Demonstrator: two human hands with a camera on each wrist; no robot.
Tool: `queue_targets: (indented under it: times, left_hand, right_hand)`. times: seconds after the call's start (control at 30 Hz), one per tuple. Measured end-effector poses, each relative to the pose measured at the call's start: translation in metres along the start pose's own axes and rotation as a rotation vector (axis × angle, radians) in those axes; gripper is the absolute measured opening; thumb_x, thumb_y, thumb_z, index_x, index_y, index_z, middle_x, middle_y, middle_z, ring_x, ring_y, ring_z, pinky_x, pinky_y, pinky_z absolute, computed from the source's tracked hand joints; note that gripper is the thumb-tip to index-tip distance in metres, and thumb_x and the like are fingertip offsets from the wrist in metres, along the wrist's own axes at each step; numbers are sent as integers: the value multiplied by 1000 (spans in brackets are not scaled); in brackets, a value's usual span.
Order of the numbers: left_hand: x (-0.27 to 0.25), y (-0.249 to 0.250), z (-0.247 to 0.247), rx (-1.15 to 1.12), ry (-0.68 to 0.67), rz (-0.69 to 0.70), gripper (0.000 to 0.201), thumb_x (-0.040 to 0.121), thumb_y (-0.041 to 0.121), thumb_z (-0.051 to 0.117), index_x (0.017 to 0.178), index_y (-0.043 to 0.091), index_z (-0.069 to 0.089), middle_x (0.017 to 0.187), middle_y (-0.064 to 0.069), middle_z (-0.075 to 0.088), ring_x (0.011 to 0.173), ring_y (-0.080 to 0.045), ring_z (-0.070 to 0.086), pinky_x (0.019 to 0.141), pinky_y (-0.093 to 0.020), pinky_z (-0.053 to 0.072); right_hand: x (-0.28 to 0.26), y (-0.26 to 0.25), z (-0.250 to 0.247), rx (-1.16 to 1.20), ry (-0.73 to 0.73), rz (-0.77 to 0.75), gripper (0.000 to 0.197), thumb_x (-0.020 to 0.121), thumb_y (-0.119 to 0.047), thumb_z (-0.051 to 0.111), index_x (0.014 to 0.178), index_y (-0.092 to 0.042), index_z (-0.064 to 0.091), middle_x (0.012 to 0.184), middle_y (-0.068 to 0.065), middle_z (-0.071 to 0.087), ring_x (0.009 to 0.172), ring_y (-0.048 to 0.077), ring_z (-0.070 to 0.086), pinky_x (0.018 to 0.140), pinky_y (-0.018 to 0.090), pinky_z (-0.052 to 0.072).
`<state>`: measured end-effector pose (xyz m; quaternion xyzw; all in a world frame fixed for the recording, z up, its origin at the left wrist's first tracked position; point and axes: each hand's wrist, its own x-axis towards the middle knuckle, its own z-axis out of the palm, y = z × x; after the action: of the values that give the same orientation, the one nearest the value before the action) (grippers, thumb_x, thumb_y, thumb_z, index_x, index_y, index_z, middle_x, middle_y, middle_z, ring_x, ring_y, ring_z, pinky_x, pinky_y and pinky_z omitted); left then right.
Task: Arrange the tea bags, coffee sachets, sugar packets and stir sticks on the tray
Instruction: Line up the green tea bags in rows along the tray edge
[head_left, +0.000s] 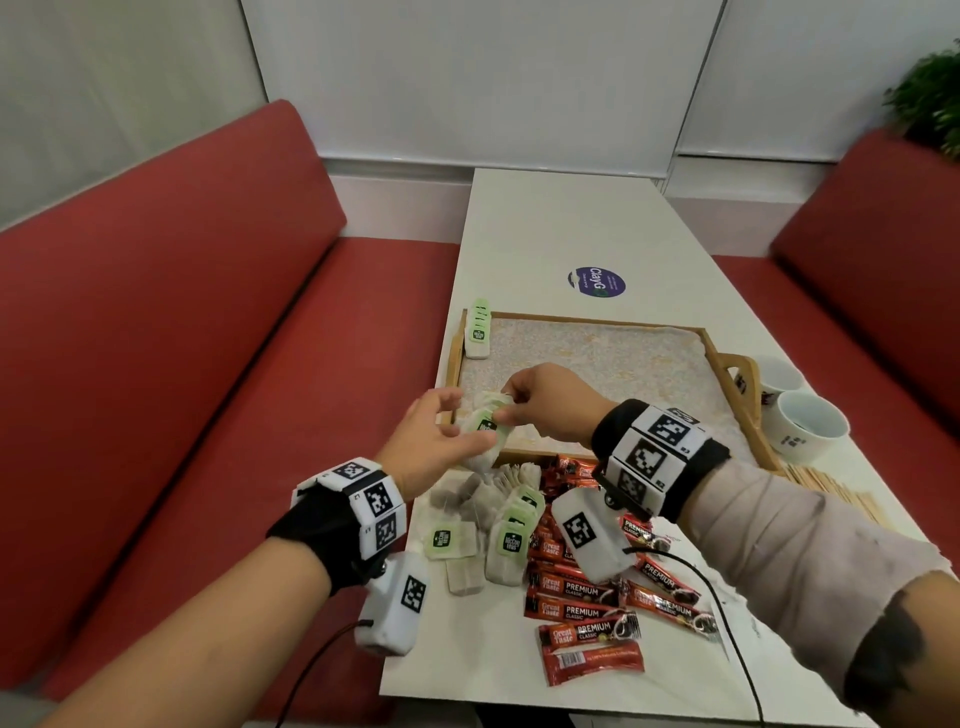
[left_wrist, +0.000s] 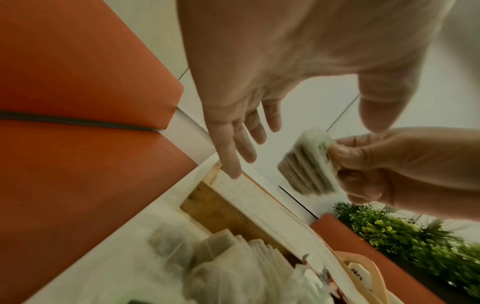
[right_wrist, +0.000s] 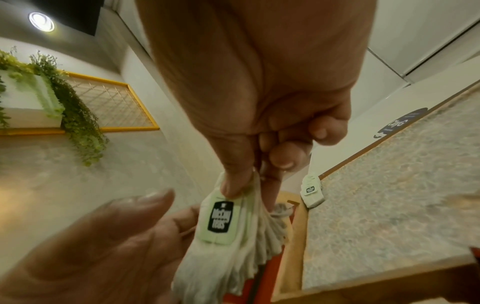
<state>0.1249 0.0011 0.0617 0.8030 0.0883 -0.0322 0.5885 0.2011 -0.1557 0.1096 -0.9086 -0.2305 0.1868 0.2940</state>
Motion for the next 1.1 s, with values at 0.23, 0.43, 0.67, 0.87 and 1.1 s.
queue_targets:
  times: [0.23, 0.43, 0.67, 0.87, 1.1]
  left_hand:
    - [12, 15, 18, -67, -40, 7, 56, 68, 5, 79, 113, 20, 51, 102, -12, 65, 78, -24, 67, 63, -38, 59]
    - [20, 12, 18, -206, -26, -25, 38, 74, -9, 69, 106, 9, 56, 97, -14, 64, 74, -18, 61, 55, -25, 56]
    - [28, 9, 17, -300, -14, -55, 33, 74, -9, 69, 95, 14, 58, 90, -9, 62, 75, -17, 61, 57, -26, 56]
    - [39, 12, 13, -415, 13, -88, 33, 77, -6, 69, 102, 13, 60, 93, -8, 65, 80, -19, 63, 59, -26, 56]
    - [49, 16, 13, -481, 54, -74, 20, 84, 4, 67, 101, 14, 62, 82, -1, 69, 69, -11, 63, 55, -22, 55]
  right_hand:
    - [5, -6, -4, 130, 3, 22, 15, 87, -21, 68, 78, -12, 60, 64, 0, 57, 45, 9, 42, 43, 18, 35]
    - [4, -3, -11, 310, 53, 12, 28, 98, -30, 51, 77, -15, 64, 79, 6, 68, 43, 7, 43, 46, 15, 37]
    - [11, 2, -15, 318, 86, 31, 22, 97, -22, 51, 85, -12, 66, 74, -2, 64, 45, 8, 43, 41, 11, 36]
    - [23, 8, -19, 376, 164, 41, 18, 97, -19, 51, 84, -13, 61, 73, -4, 60, 58, 9, 49, 43, 7, 37]
    - [37, 11, -19, 490, 186, 13, 20, 98, -14, 51, 81, -9, 61, 71, 1, 67, 53, 7, 59, 44, 9, 39]
